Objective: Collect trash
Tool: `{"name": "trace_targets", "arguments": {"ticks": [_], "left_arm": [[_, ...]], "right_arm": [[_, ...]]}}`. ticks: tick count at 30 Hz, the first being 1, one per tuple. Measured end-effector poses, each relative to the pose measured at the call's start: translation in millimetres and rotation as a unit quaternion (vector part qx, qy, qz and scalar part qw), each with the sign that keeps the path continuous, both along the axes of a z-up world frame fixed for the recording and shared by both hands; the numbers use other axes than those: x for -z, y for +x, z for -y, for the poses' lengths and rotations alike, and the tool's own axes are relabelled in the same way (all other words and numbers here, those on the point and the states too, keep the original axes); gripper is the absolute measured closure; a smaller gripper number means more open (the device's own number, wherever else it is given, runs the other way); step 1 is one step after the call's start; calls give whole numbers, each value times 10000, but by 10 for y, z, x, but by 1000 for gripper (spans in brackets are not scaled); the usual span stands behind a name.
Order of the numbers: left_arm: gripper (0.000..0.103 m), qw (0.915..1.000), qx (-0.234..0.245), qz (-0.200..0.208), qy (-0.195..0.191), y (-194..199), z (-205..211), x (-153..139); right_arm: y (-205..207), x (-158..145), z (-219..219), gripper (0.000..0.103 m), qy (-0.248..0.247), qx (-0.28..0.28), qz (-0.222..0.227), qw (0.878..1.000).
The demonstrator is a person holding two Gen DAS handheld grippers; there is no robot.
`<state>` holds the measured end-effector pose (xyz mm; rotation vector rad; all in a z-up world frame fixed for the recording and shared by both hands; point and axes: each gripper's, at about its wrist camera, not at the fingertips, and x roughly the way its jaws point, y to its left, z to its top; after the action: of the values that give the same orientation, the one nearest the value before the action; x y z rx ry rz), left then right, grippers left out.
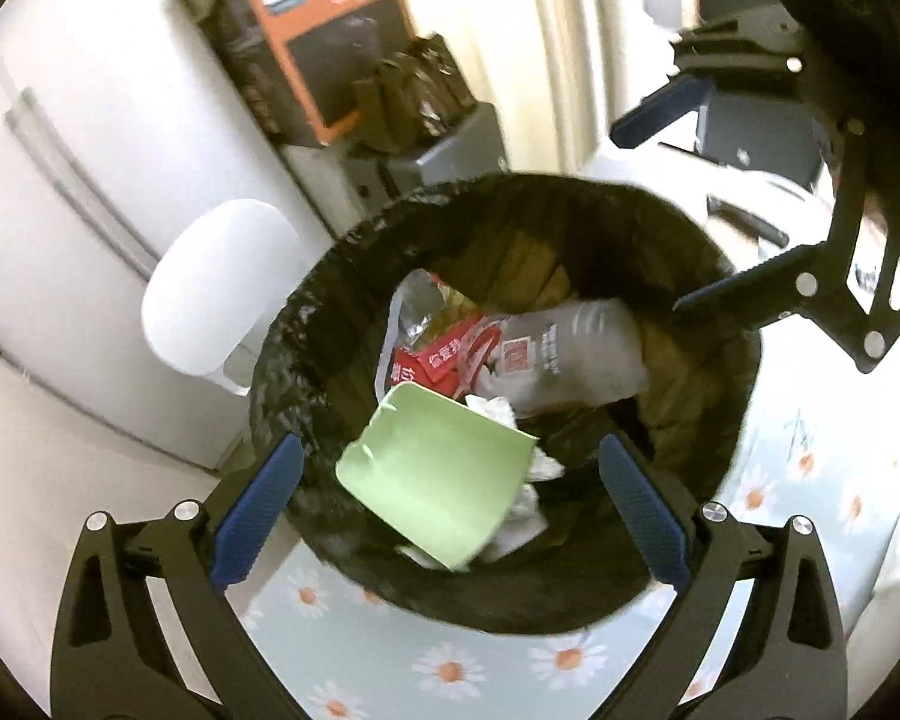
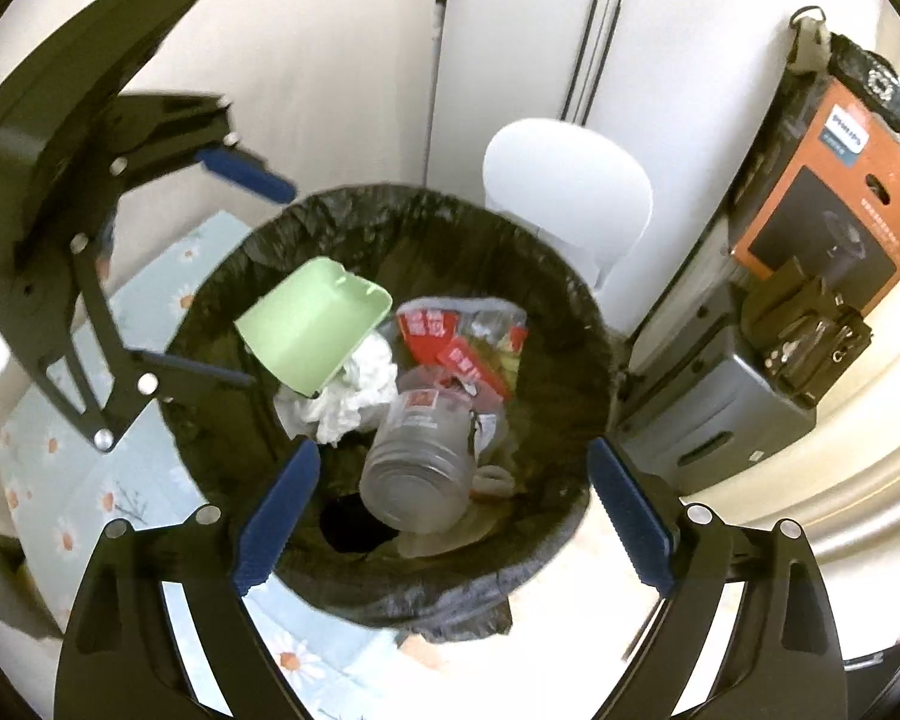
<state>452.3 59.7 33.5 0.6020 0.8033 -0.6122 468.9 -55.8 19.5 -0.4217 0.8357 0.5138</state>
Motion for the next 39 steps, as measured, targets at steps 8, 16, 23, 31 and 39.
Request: {"name": "trace_targets", "arguments": {"ticks": [8,16,23,31,39], "left_arm": [[6,9921,-1168,235,-387,-533,9,-82],[6,9719,-2074,624,-918,-1123,81,-218],[6,9535,-2684,902,-1033,-1559,323,-92],[6,9314,-3331,870,-1179,-1912,498,135],[6,9162,-3716,836,-1246,-2210,629,359]], "right_arm": [[-332,-197,222,14,426,-41,337,9985],[-764,-254,518,8,869,84,551,9947],[-1204,-207,808,8,1206,194,701,9900],[-1545,60,1108,8,1267,312,864,9877],[-1728,437,1216,8,1101,-4,554,9924]]}}
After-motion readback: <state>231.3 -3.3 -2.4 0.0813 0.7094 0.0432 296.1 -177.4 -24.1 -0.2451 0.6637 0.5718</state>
